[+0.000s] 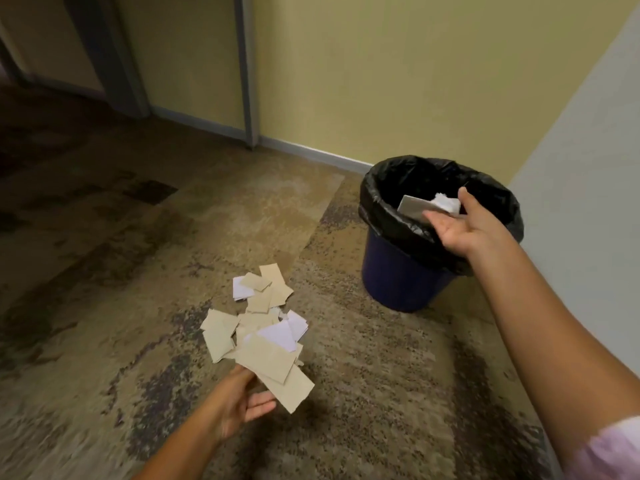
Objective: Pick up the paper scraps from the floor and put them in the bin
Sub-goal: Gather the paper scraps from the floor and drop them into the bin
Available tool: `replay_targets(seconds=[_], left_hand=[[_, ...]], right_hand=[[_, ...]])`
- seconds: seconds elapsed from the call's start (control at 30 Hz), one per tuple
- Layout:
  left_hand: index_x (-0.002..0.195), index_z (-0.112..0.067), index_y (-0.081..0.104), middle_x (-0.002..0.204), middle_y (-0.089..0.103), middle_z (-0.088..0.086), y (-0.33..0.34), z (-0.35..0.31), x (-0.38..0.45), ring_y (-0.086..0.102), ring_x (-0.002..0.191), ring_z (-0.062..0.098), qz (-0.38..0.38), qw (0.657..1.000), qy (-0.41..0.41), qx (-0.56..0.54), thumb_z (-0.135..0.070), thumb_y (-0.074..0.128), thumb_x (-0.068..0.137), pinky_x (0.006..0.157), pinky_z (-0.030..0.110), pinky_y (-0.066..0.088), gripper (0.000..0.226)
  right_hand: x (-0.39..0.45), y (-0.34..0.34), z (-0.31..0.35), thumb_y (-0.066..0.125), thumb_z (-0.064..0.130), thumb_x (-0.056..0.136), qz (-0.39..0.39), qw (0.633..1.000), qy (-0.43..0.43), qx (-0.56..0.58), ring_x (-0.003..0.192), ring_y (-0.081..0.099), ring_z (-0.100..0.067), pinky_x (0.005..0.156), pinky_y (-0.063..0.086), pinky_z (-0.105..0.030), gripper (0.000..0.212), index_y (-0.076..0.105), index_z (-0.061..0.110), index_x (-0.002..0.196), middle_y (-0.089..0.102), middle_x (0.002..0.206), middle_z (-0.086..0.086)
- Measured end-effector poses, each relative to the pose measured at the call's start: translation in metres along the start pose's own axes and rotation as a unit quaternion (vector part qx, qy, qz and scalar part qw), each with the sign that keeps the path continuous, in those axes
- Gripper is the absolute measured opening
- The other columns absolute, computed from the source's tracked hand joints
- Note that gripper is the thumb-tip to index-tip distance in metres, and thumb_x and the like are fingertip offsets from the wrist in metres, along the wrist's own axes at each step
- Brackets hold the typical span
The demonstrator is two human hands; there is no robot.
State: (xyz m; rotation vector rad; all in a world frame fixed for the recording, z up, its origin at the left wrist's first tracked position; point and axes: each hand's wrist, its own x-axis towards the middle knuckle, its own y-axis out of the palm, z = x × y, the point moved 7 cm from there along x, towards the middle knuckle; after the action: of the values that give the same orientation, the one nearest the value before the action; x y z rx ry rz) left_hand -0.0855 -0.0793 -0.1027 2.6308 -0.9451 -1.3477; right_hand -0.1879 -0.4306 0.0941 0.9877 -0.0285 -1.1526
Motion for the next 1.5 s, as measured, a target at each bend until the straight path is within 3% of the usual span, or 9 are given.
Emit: replay_targets(seconds=[0.13,0.27,0.47,0.6,0.77,1.0,1.13,1.37,1.5], left_hand=[[0.093,-0.024,0.059,0.072,0.075,0.001,0.024,-0.034,-0.005,0.071,0.053,0.018,0.011,0.999,0.024,0.037,-0.029,0.043,0.098,0.044,0.026,0.056,0.017],[0.094,-0.02,0.058,0.081,0.067,0.003,0.073,-0.092,-0.011,0.067,0.044,0.014,0.035,0.995,0.053,0.073,-0.026,0.041,0.099,0.041,0.023,0.054,0.019],[0.08,-0.009,0.057,0.049,0.068,0.003,0.18,-0.19,-0.029,0.064,0.038,0.012,0.097,0.978,0.114,0.143,-0.022,0.04,0.1,0.036,0.023,0.052,0.029],[0.081,-0.004,0.054,0.082,0.066,0.013,0.248,-0.23,-0.027,0.068,0.048,0.017,0.119,0.973,0.139,0.139,-0.016,0.038,0.1,0.047,0.025,0.055,0.027],[0.14,0.007,0.033,0.143,0.041,0.024,0.286,-0.232,-0.005,0.05,0.126,0.034,0.131,0.967,0.137,0.168,-0.013,0.029,0.102,0.095,0.035,0.046,0.042],[0.101,-0.009,0.051,0.076,0.056,0.006,0.173,-0.235,0.036,0.055,0.056,0.014,-0.08,0.912,0.305,0.261,-0.012,0.043,0.097,0.047,0.024,0.048,0.009],[0.074,-0.015,0.047,0.089,0.055,0.012,0.063,-0.193,0.082,0.055,0.072,0.022,-0.162,0.848,0.237,0.445,-0.016,0.052,0.094,0.056,0.026,0.045,0.021],[0.148,-0.024,0.018,0.157,0.015,0.01,-0.077,-0.096,0.137,0.018,0.143,0.035,-0.14,0.634,0.057,0.758,-0.049,0.077,0.067,0.115,0.046,0.025,0.103],[0.15,-0.026,0.013,0.16,0.008,0.003,-0.085,-0.086,0.158,0.013,0.145,0.032,-0.096,0.648,0.098,0.749,-0.041,0.08,0.067,0.117,0.046,0.022,0.108]], right_hand=[[-0.023,-0.01,-0.029,0.049,0.034,0.096,0.06,0.997,0.021,-0.032,0.125,0.053,-0.024,0.102,0.045,-0.04,0.055,0.035,0.007,0.142,0.055,0.134,-0.014],[-0.069,-0.067,-0.131,0.057,0.038,0.088,0.05,0.992,0.108,-0.051,0.064,0.068,-0.014,0.062,0.054,-0.03,0.023,0.064,0.016,0.093,0.069,0.072,0.0],[-0.09,-0.108,-0.256,0.057,0.035,0.091,-0.025,0.957,0.275,-0.091,0.065,0.055,-0.021,0.06,0.043,-0.031,0.027,0.06,0.009,0.092,0.064,0.067,-0.008],[-0.065,-0.116,-0.247,0.053,0.035,0.094,0.002,0.944,0.272,-0.185,0.06,0.059,-0.019,0.06,0.048,-0.031,0.034,0.062,0.005,0.081,0.065,0.061,-0.007],[-0.033,-0.133,-0.225,0.048,0.029,0.098,0.02,0.928,0.22,-0.301,0.071,0.062,-0.016,0.062,0.05,-0.028,0.016,0.058,0.016,0.094,0.067,0.086,-0.004],[-0.01,-0.16,-0.253,0.051,0.021,0.096,0.038,0.849,0.207,-0.486,0.075,0.06,-0.008,0.061,0.046,-0.023,0.004,0.053,0.023,0.094,0.063,0.099,0.001],[0.007,-0.156,-0.279,0.064,0.024,0.088,0.063,0.791,0.171,-0.584,0.082,0.057,-0.011,0.063,0.047,-0.022,0.013,0.051,0.023,0.09,0.06,0.097,0.001],[0.049,-0.109,-0.302,0.072,0.038,0.077,0.094,0.604,-0.021,-0.792,0.117,0.05,-0.025,0.095,0.043,-0.033,0.055,0.051,0.023,0.125,0.049,0.13,-0.005],[0.065,-0.08,-0.318,0.076,0.05,0.07,0.117,0.568,-0.032,-0.814,0.13,0.038,-0.031,0.102,0.037,-0.039,0.084,0.037,0.019,0.138,0.043,0.14,-0.01]])
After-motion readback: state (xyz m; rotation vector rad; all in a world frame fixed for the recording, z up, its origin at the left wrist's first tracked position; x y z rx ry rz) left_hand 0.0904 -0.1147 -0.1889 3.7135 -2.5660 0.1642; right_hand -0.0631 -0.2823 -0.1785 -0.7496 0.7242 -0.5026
